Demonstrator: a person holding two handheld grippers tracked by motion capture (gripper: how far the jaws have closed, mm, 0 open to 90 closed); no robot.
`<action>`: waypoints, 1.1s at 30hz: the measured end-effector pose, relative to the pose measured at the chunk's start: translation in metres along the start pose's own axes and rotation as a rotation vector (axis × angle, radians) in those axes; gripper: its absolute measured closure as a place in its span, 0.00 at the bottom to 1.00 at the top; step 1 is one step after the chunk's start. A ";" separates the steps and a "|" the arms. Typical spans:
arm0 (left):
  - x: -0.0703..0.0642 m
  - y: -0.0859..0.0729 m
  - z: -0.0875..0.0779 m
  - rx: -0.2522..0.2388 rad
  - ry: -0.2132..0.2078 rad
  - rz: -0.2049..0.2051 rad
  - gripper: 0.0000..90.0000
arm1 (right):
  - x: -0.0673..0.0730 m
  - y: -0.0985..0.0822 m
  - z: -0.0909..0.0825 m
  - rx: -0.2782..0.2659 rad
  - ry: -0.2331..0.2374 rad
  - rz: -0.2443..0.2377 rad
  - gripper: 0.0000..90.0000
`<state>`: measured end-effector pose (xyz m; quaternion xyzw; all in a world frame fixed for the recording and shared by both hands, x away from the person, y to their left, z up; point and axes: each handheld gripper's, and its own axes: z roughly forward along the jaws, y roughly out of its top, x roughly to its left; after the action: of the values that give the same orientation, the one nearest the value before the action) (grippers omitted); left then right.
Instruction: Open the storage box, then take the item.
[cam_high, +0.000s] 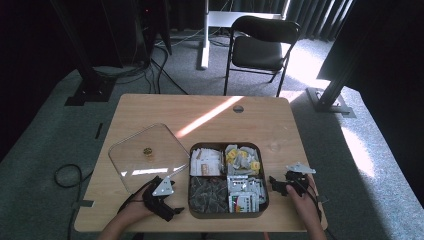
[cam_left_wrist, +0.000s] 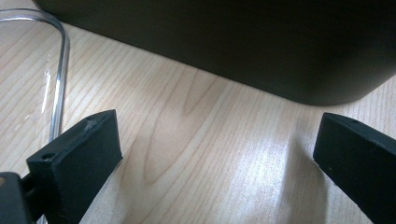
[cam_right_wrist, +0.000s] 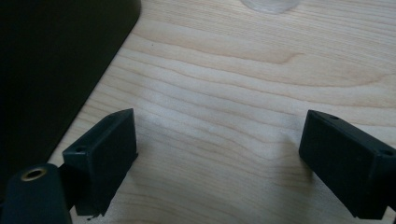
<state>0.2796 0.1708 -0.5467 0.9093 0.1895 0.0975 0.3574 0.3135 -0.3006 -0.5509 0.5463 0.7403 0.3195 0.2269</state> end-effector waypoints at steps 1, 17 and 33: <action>0.000 0.000 0.001 0.007 -0.004 -0.007 0.01 | 0.000 0.000 0.000 0.000 0.000 0.000 0.12; -0.001 0.000 0.001 0.013 0.005 -0.041 0.01 | 0.001 0.001 0.001 0.000 -0.003 -0.001 0.12; -0.001 0.000 0.001 0.015 0.004 -0.039 0.01 | 0.007 0.007 -0.010 -0.024 0.008 -0.012 0.16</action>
<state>0.2793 0.1697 -0.5471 0.9078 0.2086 0.0908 0.3523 0.3086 -0.2947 -0.5389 0.5378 0.7404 0.3292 0.2326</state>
